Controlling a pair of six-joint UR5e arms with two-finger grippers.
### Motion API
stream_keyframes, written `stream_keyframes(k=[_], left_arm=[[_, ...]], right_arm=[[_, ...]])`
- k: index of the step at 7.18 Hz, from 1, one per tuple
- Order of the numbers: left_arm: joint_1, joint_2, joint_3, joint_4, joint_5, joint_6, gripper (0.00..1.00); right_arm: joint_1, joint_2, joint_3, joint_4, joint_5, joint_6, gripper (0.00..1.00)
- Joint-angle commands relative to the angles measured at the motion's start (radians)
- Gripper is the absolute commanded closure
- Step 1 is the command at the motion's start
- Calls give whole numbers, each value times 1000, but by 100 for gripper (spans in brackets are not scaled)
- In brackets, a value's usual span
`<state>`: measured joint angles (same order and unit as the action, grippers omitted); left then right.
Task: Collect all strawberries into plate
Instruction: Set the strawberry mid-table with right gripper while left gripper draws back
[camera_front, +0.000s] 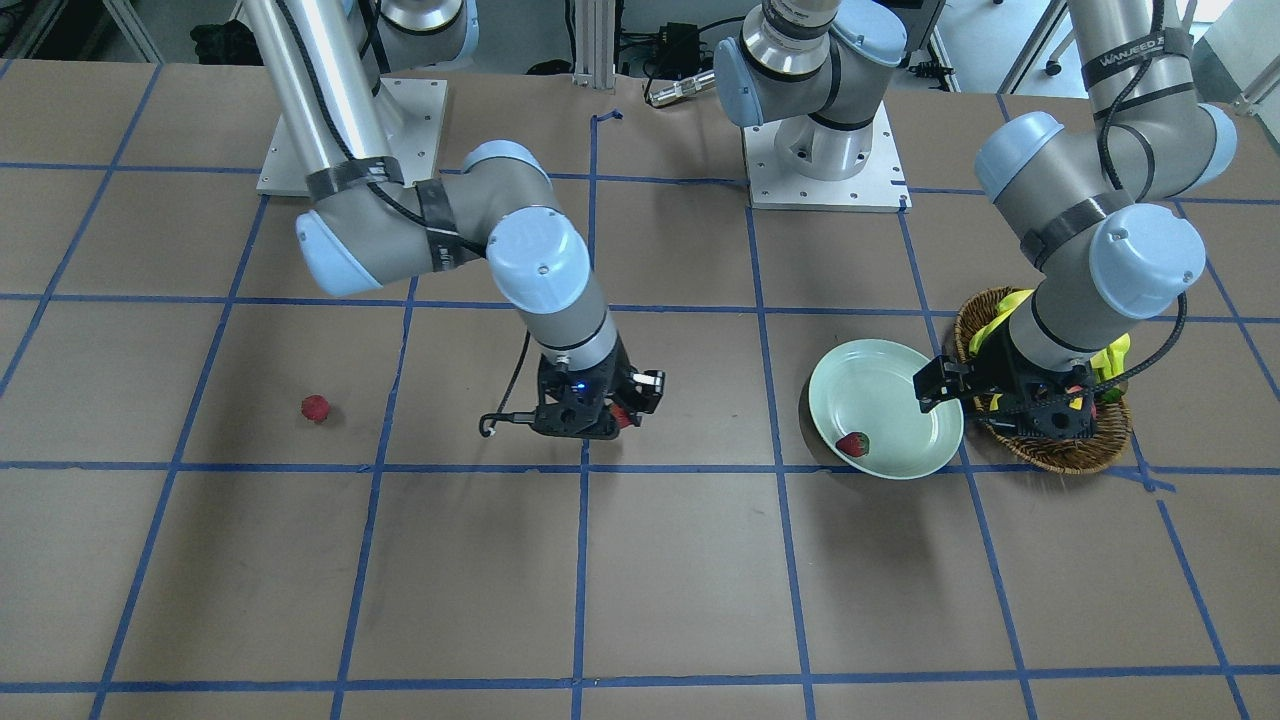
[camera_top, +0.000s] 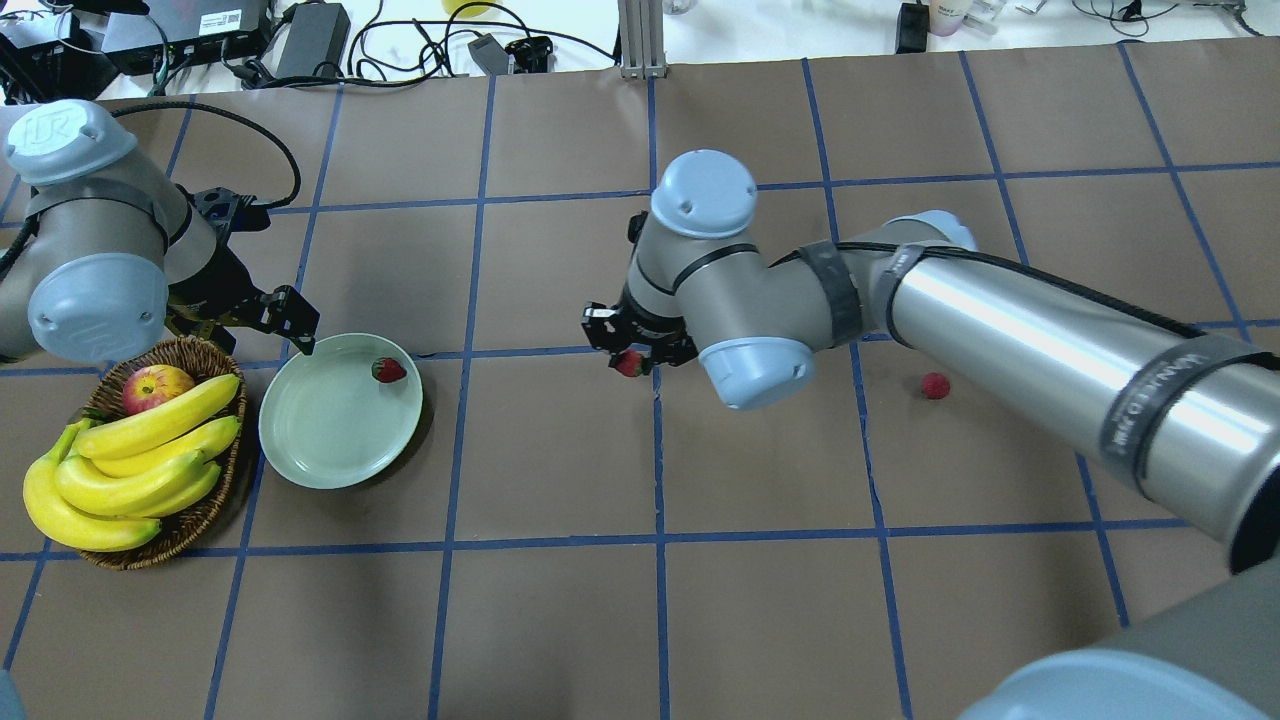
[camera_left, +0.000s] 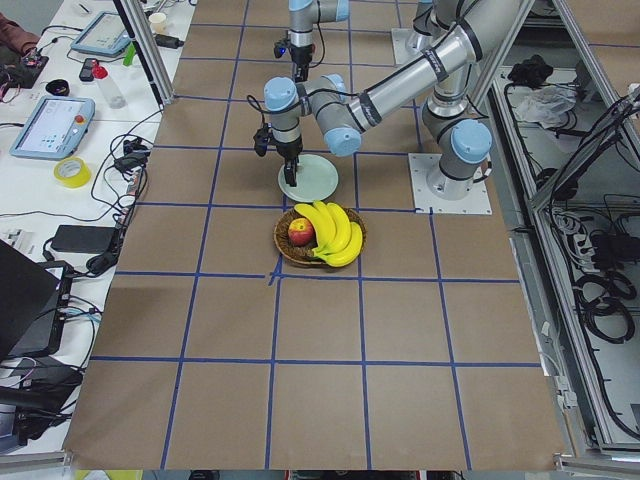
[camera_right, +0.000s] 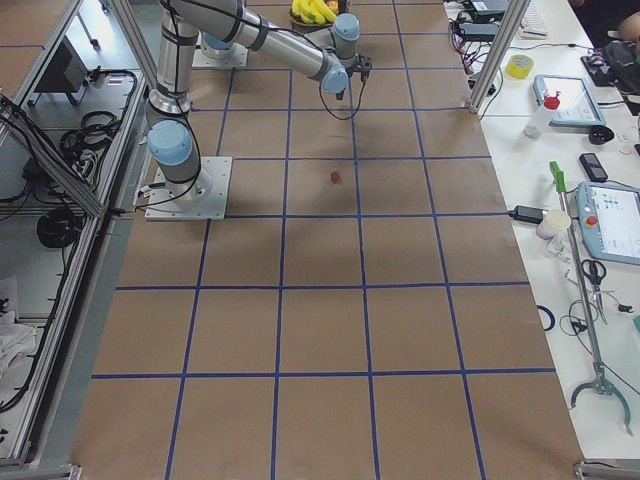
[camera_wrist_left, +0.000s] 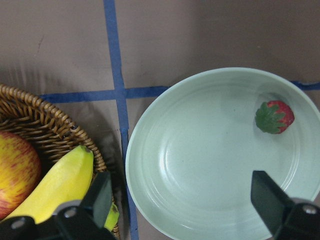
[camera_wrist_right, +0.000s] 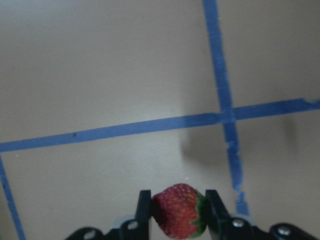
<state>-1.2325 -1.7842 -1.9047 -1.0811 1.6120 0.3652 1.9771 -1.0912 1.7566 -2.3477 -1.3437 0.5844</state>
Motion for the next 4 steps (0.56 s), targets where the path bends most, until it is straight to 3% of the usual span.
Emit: stream_keyframes(k=[1,2,4], left_arm=[[1,0,6,0,0,3,0],[5,-1,4,0,0,1,0],[10,-4,4,0,-7,1,0]], right_arm=[[71,51,-45,-10,-3,51,51],[71,51,-43,2,-3,49,1],[66,-4,-38,52,-58,29,0]])
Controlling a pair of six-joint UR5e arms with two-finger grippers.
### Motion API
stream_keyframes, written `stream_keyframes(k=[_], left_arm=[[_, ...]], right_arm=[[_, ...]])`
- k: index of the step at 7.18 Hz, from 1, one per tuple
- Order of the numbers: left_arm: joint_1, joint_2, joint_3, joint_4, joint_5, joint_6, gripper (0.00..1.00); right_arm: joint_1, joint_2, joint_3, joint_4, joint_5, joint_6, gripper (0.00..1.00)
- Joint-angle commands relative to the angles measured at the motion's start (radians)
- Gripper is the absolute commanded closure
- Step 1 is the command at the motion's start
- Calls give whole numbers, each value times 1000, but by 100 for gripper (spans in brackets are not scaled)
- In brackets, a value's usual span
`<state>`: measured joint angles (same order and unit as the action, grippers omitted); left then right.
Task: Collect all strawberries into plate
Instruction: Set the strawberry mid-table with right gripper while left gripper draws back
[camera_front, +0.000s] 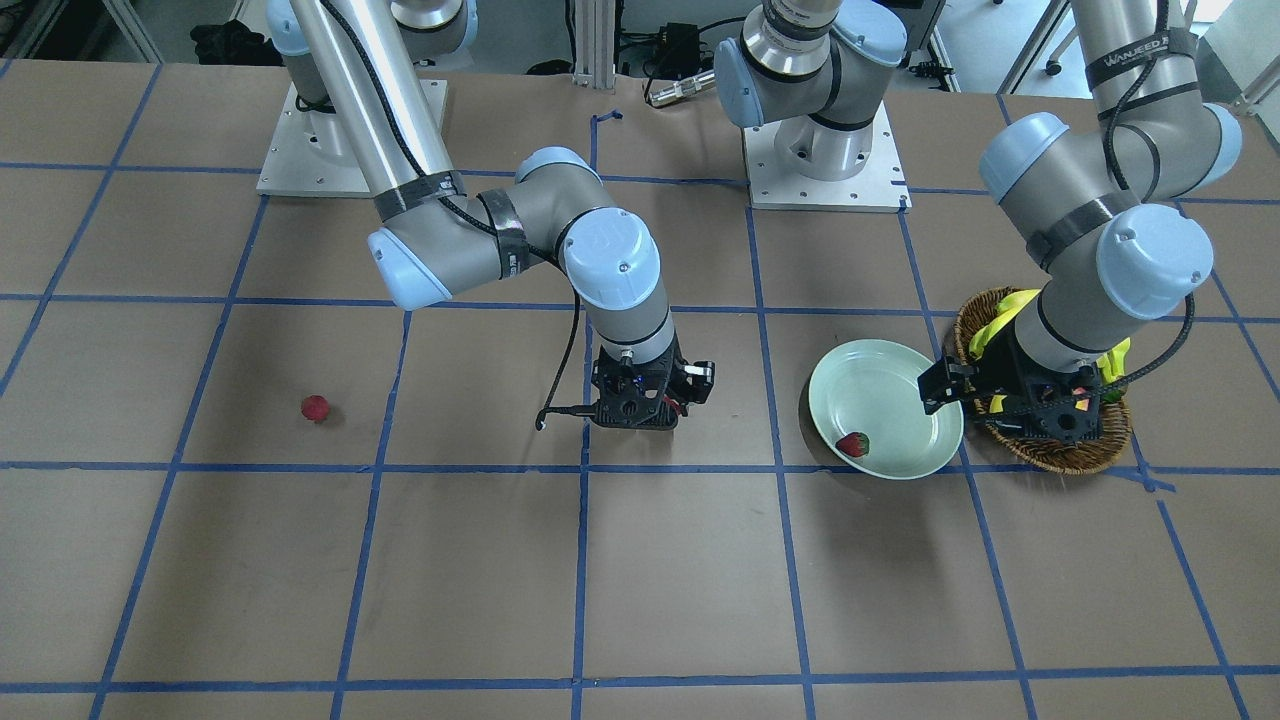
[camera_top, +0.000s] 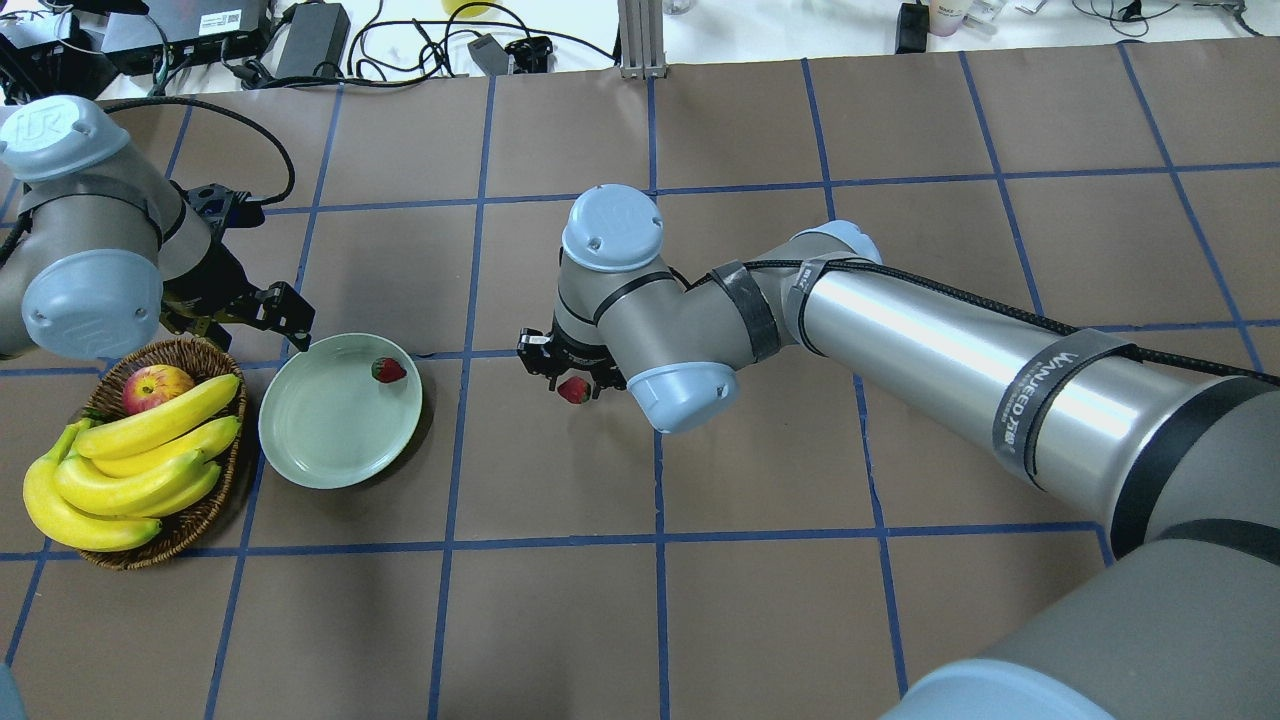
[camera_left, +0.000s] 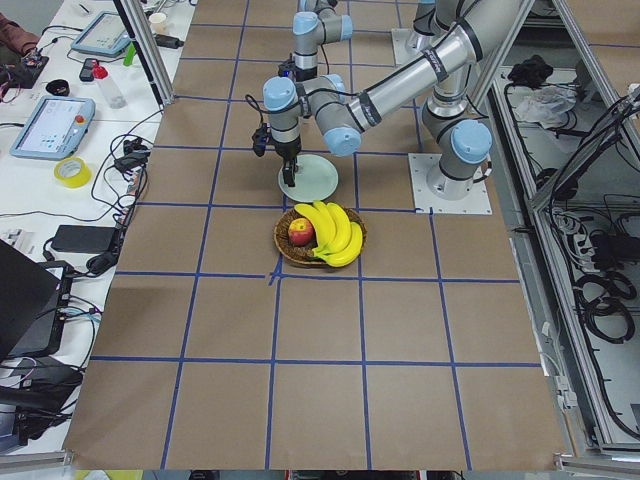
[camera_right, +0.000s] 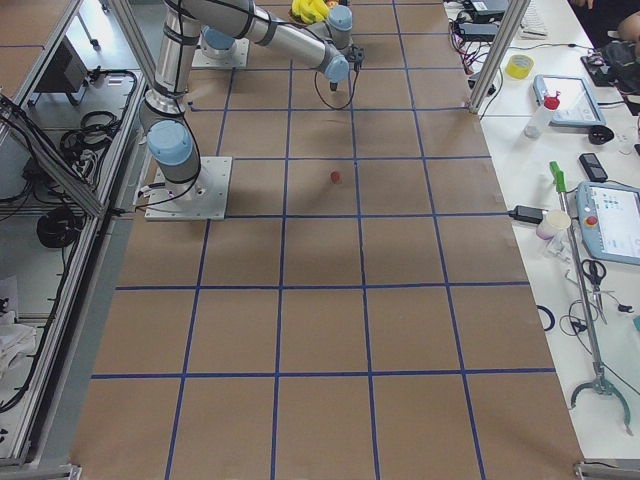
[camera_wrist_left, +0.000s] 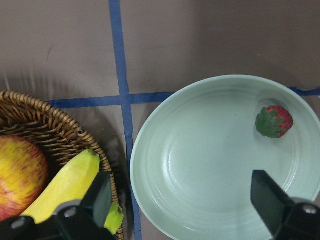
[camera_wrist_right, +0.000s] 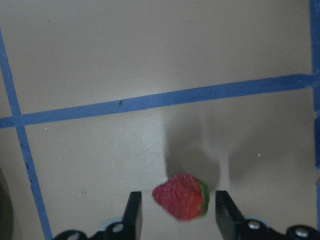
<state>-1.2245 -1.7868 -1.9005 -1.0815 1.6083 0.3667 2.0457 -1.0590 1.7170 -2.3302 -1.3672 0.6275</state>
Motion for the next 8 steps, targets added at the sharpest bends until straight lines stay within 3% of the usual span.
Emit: stream_keyframes(k=[1,3,4,5,7,8], left_arm=[[2,-5,1,2,-5,0,0],[-9,-5,1,5,-13,-3,0],[-48,-2,3,5,-113,-34,2],[-123,6,3,11,-123,-92,2],[-305,-8,2,29,-125,-428,2],[-410,-41,4,110,-126,-557,2]], right_arm=[[-30,-79,1,99,-65,-73,0],[-167,-145,4,191,-99,-176,0],[-258,-185,21,266,-192,-272,0],[-335,-214,59,267,-222,-366,0],[-505,-251,136,249,-233,-620,0],[-591,-251,206,191,-233,-731,1]])
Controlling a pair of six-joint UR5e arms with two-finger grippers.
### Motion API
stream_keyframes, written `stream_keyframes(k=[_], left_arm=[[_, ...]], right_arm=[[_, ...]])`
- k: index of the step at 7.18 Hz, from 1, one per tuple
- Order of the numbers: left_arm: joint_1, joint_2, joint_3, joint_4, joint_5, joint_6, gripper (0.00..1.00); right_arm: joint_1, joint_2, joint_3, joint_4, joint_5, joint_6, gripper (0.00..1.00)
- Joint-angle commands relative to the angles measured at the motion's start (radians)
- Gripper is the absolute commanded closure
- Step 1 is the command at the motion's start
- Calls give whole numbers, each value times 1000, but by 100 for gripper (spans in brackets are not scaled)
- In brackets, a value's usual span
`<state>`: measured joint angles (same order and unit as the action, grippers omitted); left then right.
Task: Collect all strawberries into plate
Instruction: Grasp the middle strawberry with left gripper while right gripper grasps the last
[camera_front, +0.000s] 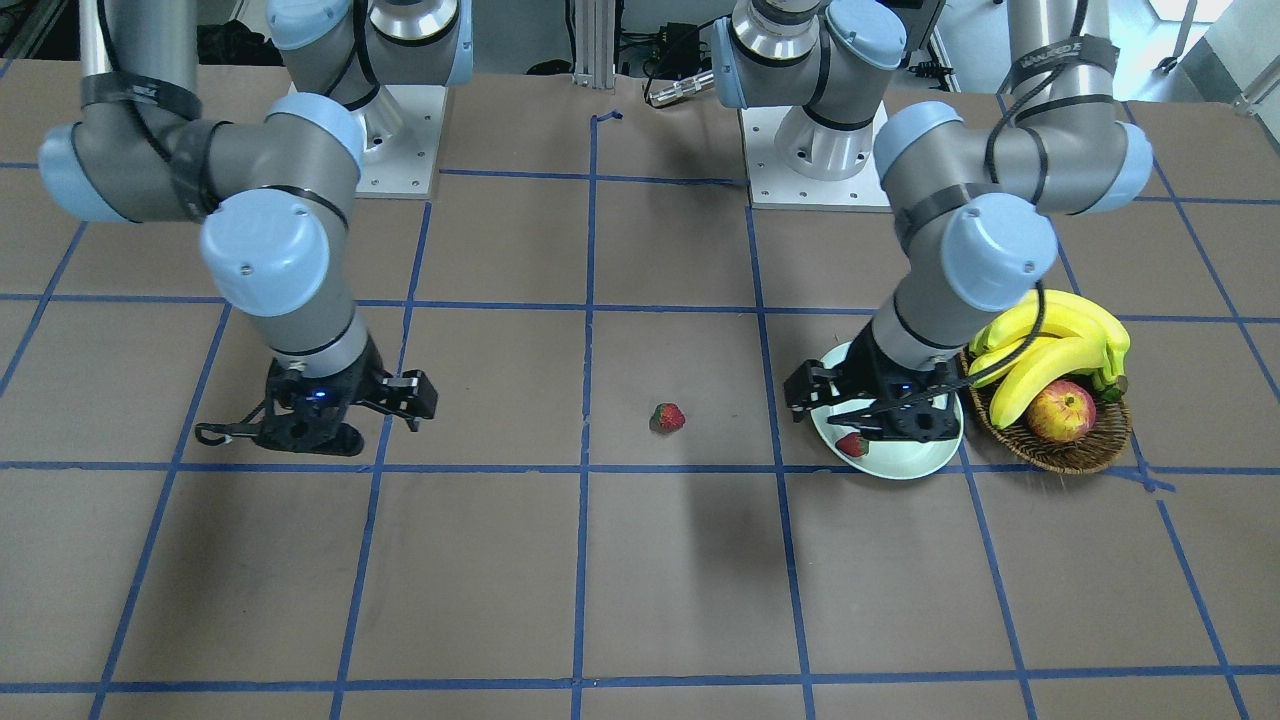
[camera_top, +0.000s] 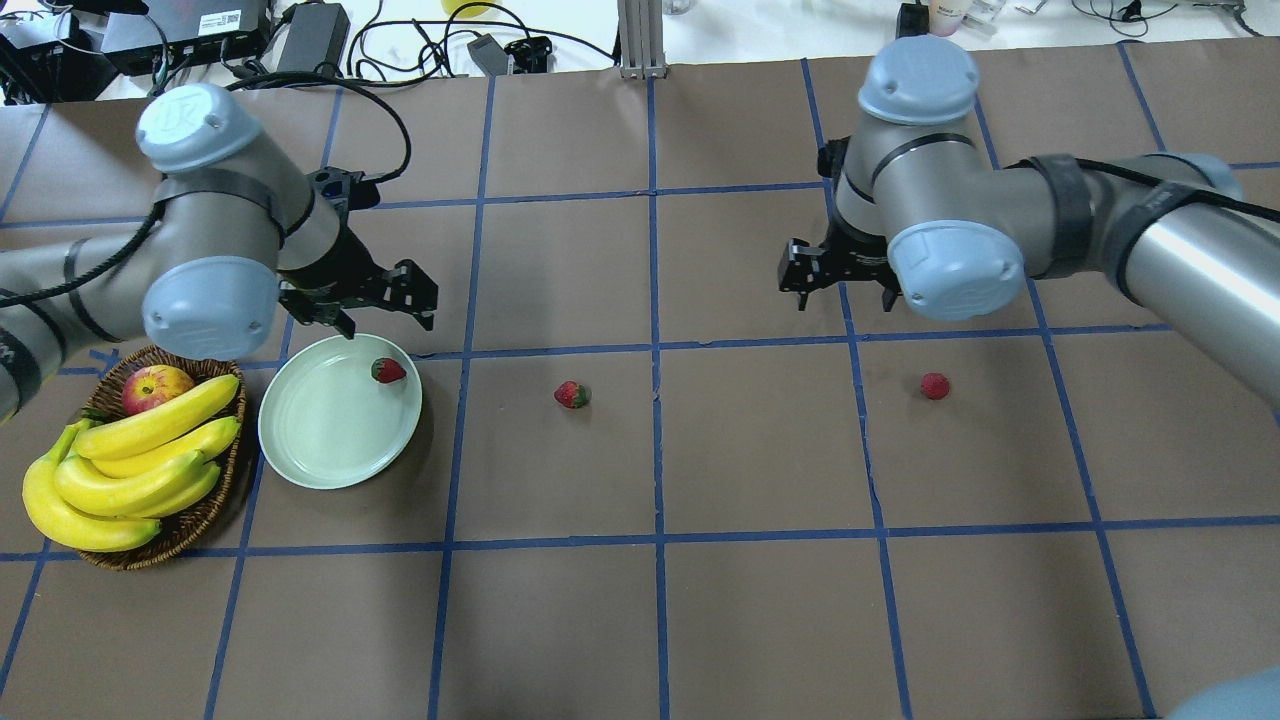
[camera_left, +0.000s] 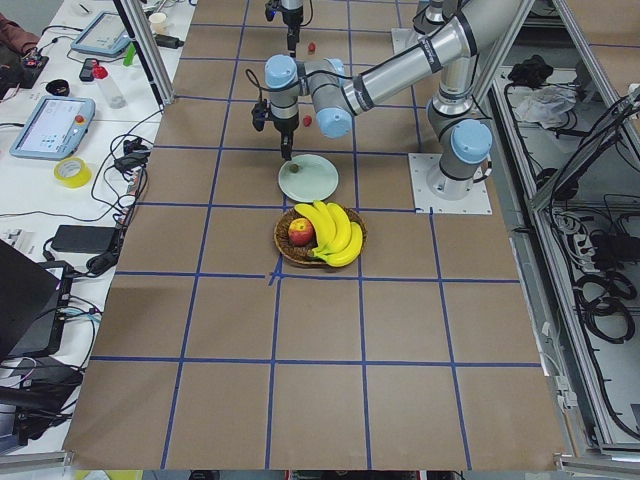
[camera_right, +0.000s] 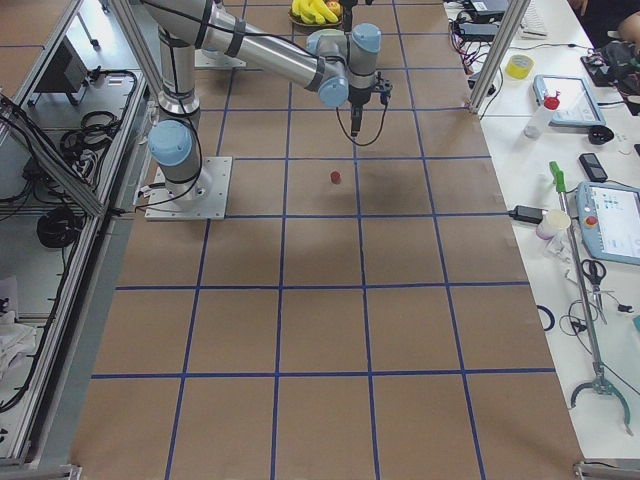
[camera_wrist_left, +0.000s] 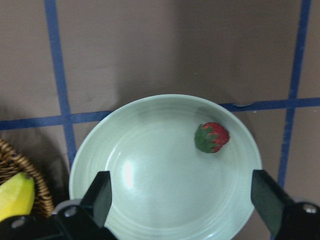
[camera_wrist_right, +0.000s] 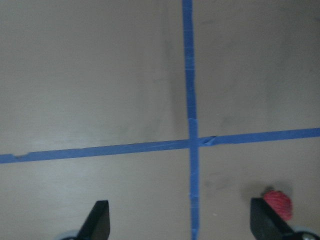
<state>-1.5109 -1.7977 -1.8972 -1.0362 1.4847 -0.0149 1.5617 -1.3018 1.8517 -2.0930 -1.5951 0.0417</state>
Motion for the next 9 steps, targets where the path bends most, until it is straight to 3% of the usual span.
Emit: stream_keyframes(k=[1,2,3,4,5,6,7,8,9], left_arm=[[-156,-67,3,120,-13,-242,2],[-217,-103,1,134,-1,-249,2],[-266,-147,1,198,8,-293,2],[-288,-182,0,206,19,-310,2],[-313,-204,-16,206,22,-319,3],[-316,-215,-25,206,29,-323,10],[-316,-215,-25,206,28,-324,22],[-316,-212,-26,205,29,-320,47],[-316,-210,-26,206,32,-323,62]], right_arm=[[-170,-8,161,-171,1,-225,1],[-176,-5,226,-267,3,-238,1],[-176,-4,254,-257,-8,-253,3],[-176,4,291,-262,-9,-256,13],[-176,3,291,-257,-9,-255,38],[-176,4,287,-265,-6,-249,74],[-176,3,278,-269,0,-249,87],[-176,2,274,-260,-2,-243,96],[-175,-2,273,-260,-2,-238,97]])
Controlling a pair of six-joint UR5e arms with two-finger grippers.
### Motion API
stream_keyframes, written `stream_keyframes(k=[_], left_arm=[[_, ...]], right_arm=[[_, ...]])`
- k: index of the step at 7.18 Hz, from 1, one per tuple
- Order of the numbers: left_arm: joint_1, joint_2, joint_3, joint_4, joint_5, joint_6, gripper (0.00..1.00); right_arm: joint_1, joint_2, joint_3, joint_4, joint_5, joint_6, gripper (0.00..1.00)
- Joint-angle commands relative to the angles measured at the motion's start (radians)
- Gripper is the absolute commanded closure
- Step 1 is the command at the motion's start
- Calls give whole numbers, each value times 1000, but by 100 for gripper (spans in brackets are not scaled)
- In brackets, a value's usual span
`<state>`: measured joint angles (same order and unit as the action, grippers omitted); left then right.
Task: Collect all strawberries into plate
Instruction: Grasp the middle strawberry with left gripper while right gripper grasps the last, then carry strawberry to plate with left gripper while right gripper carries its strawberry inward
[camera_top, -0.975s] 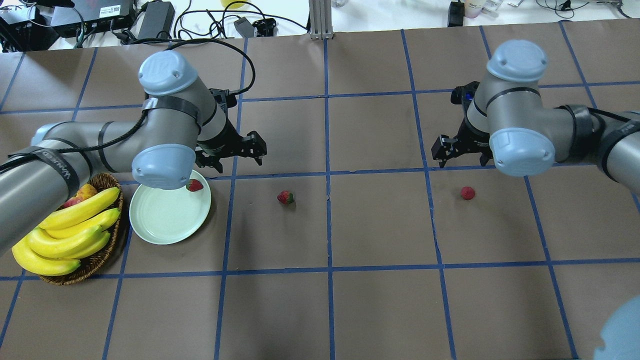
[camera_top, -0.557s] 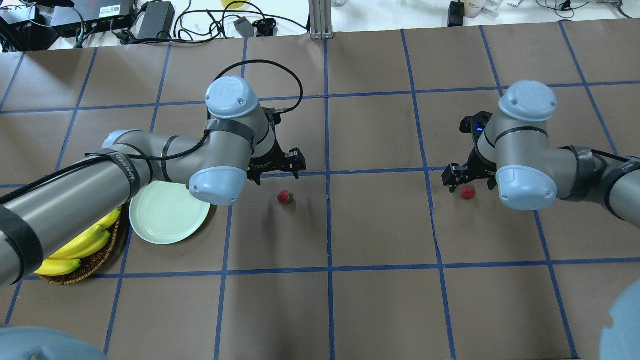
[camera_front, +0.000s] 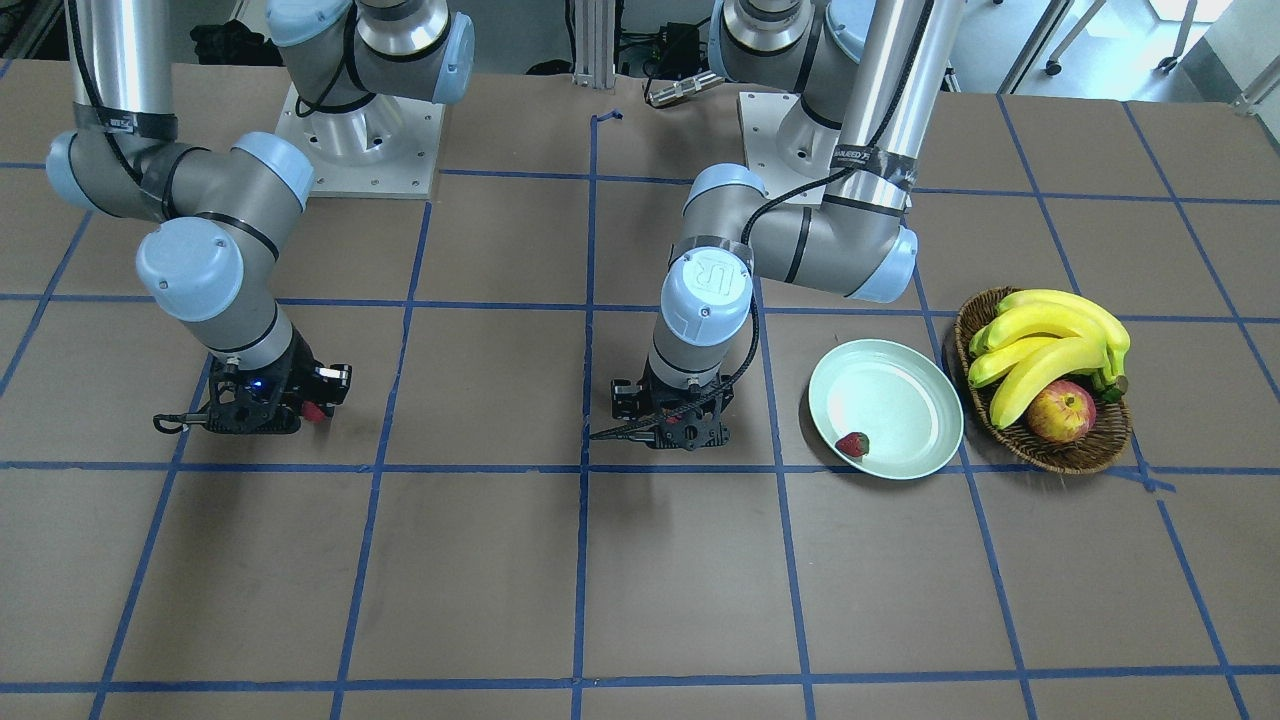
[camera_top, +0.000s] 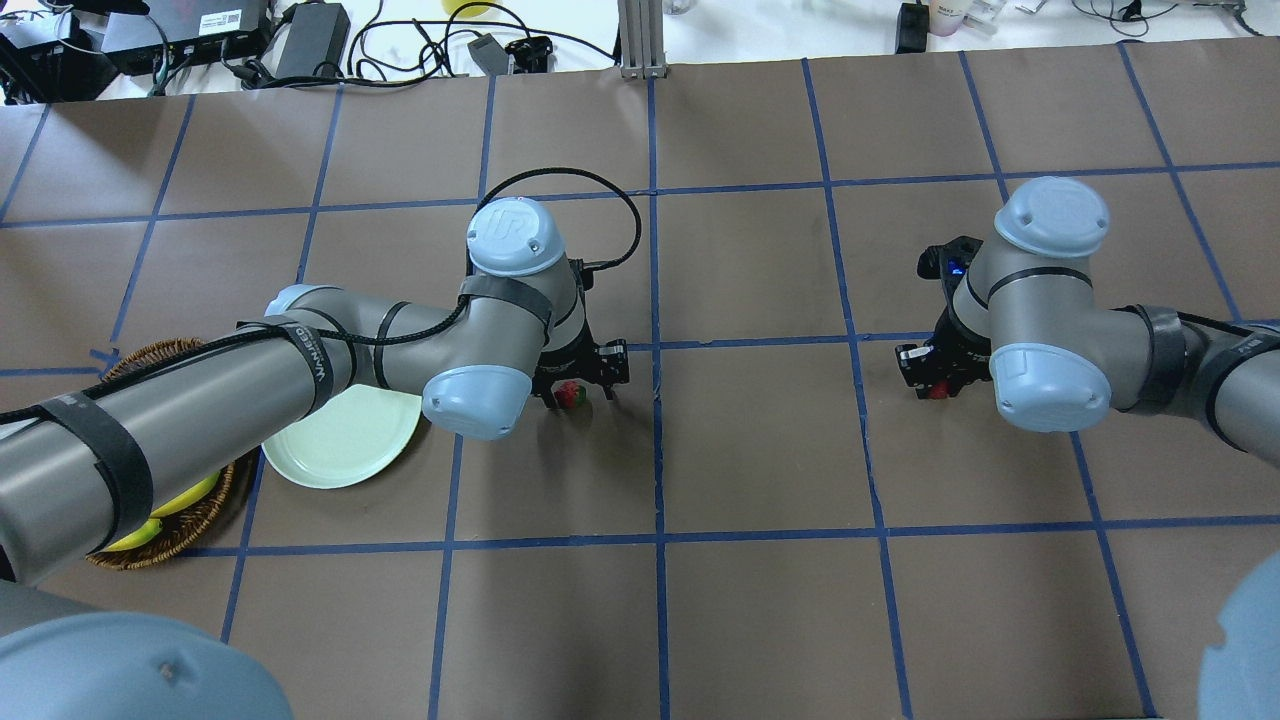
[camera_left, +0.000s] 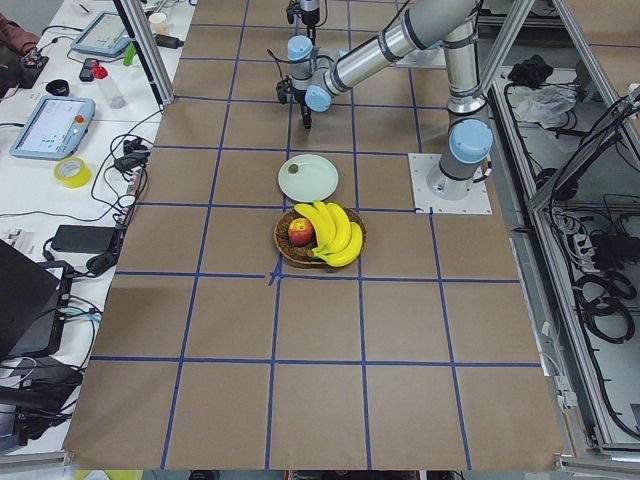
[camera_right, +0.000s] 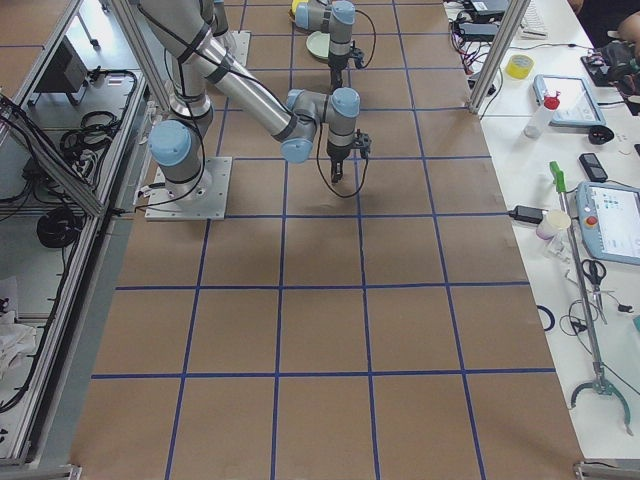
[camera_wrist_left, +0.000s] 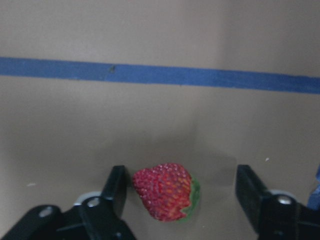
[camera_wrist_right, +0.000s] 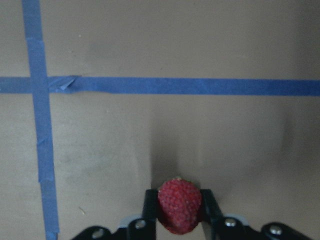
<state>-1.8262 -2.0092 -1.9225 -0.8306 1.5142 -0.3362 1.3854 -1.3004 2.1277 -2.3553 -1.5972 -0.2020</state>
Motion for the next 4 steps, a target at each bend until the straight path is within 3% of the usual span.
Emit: stream_keyframes(k=[1,2,4], left_arm=[[-1,6,-1,-1,3,-4,80],[-1,21,0,-1,3,-3,92],[28,50,8,-7,12,16,96]], right_arm=[[29,-13,-9,1,8,47,97],[109,-11,-50,11,8,111,97],[240,-3,-136,83,13,313,97]])
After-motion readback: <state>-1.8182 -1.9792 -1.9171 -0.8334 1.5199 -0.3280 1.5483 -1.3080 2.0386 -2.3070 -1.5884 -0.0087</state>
